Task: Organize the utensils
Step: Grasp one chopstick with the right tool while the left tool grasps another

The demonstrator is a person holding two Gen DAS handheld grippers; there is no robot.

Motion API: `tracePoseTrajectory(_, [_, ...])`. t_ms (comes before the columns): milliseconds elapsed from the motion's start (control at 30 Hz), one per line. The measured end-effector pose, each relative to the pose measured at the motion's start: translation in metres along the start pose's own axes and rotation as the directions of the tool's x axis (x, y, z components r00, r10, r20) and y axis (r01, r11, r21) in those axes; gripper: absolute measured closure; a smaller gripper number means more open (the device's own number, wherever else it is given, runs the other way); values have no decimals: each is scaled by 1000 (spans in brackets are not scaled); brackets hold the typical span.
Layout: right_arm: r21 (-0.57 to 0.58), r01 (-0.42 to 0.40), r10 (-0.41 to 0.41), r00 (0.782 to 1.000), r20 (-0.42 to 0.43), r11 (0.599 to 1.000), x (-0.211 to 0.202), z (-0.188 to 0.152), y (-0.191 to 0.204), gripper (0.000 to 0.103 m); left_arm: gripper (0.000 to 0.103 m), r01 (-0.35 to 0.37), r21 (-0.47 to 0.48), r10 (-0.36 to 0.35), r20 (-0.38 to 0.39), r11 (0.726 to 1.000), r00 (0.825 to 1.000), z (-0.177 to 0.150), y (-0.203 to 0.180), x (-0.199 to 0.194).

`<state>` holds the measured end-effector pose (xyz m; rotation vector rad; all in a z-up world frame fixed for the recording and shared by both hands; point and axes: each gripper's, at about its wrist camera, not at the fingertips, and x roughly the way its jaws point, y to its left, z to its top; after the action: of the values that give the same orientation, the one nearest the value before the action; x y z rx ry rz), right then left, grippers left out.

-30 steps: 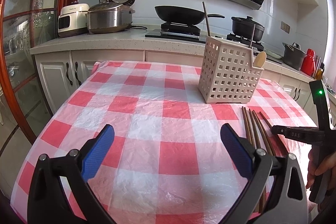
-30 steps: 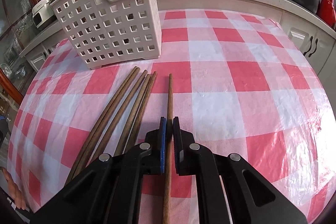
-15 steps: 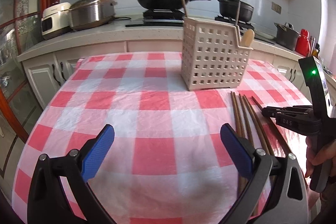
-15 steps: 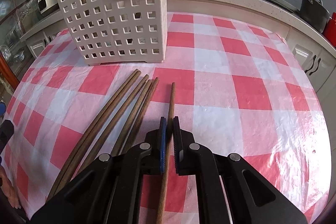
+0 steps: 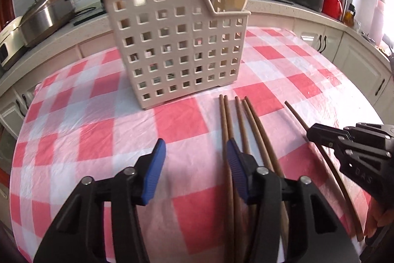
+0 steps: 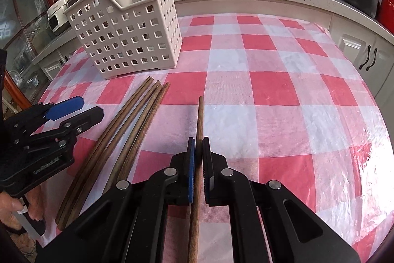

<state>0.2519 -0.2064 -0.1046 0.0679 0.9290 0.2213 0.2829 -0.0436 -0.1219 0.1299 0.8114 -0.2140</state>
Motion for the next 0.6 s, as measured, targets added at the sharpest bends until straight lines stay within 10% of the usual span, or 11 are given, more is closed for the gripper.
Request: tracePoseTrajectory(600, [14,-41,41,999,-6,999,4,1,-9,96,64,1,37,2,-78,999,997,11,-12,31])
